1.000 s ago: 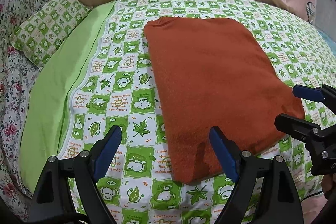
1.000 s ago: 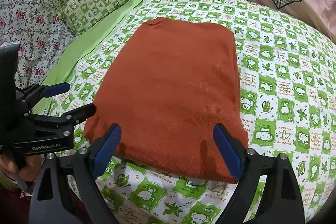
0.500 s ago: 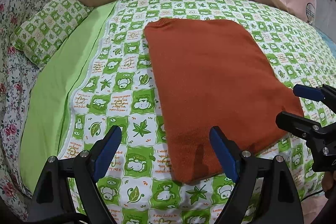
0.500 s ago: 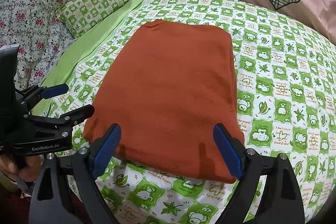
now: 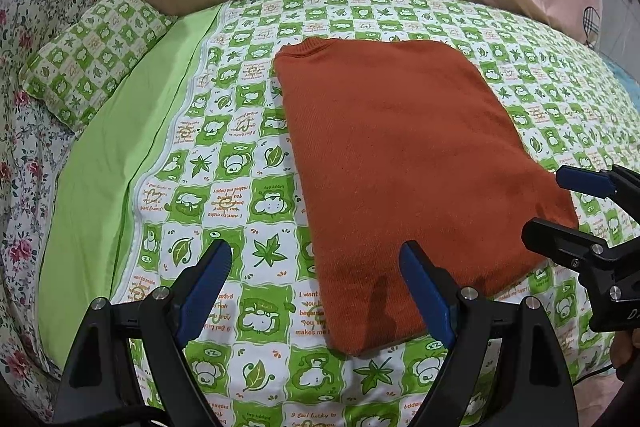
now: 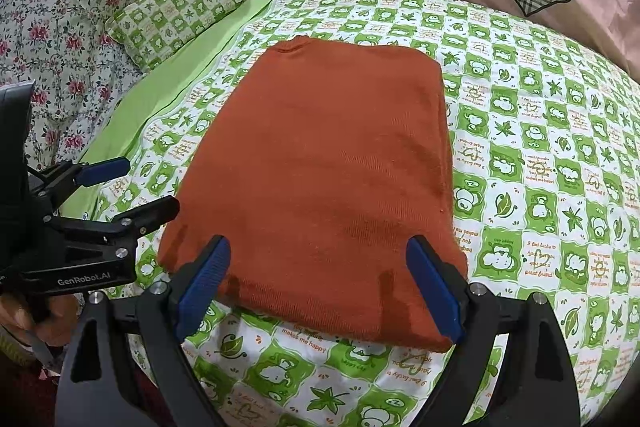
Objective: Fold small clothes
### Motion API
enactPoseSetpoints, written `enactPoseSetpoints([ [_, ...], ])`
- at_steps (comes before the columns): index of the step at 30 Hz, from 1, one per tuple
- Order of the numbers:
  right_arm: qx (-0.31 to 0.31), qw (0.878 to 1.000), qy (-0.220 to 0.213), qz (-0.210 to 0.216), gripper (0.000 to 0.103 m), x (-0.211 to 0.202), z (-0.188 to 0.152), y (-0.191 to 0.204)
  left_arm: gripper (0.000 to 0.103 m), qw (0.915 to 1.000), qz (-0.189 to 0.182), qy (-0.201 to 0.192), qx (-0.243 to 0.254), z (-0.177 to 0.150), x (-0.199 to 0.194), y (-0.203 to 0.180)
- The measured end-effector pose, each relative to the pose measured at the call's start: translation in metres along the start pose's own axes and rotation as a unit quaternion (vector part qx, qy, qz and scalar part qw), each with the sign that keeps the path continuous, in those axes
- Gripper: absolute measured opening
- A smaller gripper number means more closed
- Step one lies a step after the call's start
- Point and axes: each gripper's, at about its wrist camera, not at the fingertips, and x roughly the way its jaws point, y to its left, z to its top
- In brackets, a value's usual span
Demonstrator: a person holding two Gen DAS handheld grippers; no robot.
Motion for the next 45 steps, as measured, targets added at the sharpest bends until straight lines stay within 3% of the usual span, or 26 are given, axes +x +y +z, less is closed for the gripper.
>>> enactPoseSetpoints([
  [29,0.008,1.000,-0.007,0.000,0.090,-0.001,0.003,-0.002,0.086,1.0000,0.002,-0.005,0.005,0.007,0.001,-0.002],
  [45,0.012,1.000,-0.011,-0.008,0.090,0.010,0.020,-0.021,0.086,0.9999,0.002,-0.013,-0.010,0.030,0.015,0.006],
])
